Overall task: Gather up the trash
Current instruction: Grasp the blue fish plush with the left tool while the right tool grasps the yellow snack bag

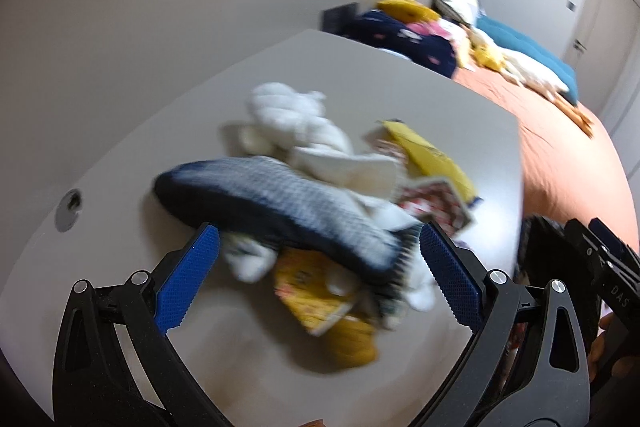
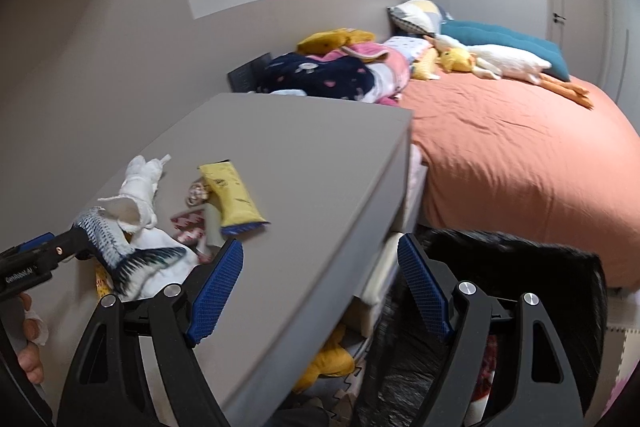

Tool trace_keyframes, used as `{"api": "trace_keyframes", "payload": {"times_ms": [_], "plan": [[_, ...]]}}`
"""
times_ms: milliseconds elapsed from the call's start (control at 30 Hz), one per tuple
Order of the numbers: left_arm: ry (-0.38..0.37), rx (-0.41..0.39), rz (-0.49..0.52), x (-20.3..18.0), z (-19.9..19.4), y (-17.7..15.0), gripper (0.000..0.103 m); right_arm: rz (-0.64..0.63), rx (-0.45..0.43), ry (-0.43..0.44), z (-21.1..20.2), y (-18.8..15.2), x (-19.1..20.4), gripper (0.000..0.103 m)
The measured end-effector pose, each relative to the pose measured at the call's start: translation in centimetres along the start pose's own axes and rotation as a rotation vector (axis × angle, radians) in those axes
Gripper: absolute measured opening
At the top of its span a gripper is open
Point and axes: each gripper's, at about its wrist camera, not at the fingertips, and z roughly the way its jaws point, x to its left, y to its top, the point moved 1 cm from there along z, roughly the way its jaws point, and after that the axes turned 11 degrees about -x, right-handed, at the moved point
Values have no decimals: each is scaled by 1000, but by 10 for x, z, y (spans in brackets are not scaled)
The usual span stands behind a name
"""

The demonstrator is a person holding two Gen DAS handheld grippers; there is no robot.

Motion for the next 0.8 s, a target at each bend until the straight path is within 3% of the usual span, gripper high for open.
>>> {"api": "trace_keyframes", "payload": {"times_ms": [300, 533, 800], "plan": [[99, 45, -120, 63, 28, 10, 97, -46, 61, 60, 59, 14, 38, 80], [18, 99, -249, 87, 57, 10, 97, -96, 104, 91, 97, 19, 57, 80], [-28, 139, -266, 83, 81, 6, 96, -137, 166, 109, 134, 22, 73, 79]]}}
